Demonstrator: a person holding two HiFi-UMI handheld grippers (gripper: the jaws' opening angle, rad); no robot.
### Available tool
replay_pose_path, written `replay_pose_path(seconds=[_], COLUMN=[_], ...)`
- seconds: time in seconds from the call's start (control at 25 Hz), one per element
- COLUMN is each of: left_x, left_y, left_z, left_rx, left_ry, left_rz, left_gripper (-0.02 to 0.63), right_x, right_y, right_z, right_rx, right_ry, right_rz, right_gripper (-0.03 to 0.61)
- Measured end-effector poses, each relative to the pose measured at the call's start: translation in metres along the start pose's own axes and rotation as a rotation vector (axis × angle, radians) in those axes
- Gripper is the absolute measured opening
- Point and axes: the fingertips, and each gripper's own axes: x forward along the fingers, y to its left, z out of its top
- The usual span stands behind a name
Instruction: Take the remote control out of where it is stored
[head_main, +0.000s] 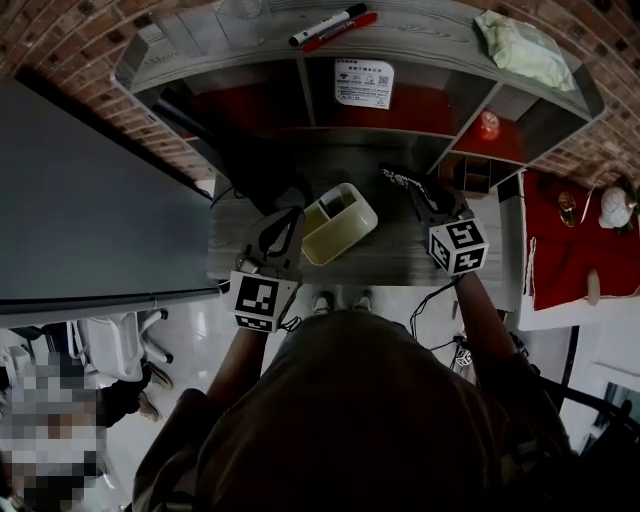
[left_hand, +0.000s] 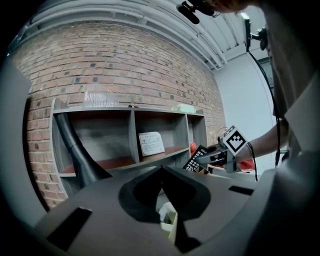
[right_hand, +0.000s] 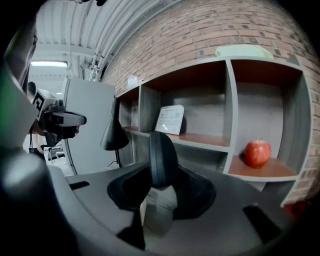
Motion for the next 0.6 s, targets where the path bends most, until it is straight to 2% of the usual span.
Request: replay_pose_path(seconds=[0.48, 0.6], left_x=[-0.001, -0.002], left_y=[-0.003, -0.003], left_z=[-0.013, -0.014], left_rx=[-0.022, -0.022], left_ry=[0.029, 0.032], left_rz=[0.017, 0.022], left_gripper=[0.011, 0.011], right_x=[0.05, 0.06], right_y=[-0.02, -0.022], right_z=[-0.069, -0.1], right_rx=[0.176, 0.229], right_ry=[0.205, 0.28], right_rz=[0.02, 0.04], right_gripper=[0.117, 0.117])
